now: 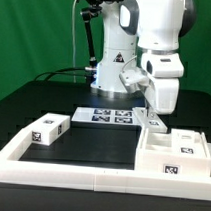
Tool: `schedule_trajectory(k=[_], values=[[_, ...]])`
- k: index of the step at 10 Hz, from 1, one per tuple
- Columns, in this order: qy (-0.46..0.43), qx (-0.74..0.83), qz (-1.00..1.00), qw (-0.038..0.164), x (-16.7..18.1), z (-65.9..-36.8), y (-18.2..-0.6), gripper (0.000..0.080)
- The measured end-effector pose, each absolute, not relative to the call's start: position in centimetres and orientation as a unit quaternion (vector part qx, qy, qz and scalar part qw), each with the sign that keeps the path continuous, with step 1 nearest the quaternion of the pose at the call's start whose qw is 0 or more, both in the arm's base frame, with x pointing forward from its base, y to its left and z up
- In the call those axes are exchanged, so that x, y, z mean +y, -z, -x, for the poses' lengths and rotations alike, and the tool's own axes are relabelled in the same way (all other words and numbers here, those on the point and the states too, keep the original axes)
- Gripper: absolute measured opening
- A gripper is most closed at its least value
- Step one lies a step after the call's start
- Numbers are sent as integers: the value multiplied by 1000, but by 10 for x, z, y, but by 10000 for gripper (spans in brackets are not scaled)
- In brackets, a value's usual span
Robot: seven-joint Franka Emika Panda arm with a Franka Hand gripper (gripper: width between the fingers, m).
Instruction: Assemble cabinet
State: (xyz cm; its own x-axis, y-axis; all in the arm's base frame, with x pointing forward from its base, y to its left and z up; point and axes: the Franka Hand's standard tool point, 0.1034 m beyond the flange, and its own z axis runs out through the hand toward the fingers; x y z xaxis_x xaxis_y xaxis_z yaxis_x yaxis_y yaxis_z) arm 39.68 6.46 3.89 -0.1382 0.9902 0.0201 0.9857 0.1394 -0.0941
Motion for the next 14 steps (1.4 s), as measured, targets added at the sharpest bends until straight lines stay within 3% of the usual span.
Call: schedule_trajectory(k=[8,12,14], values=[[-34,-642,765,36,67,-394,-39,68],[45,-632,774,12,93,-396,-43,69],[49,-634,771,10,96,-399,-45,69]])
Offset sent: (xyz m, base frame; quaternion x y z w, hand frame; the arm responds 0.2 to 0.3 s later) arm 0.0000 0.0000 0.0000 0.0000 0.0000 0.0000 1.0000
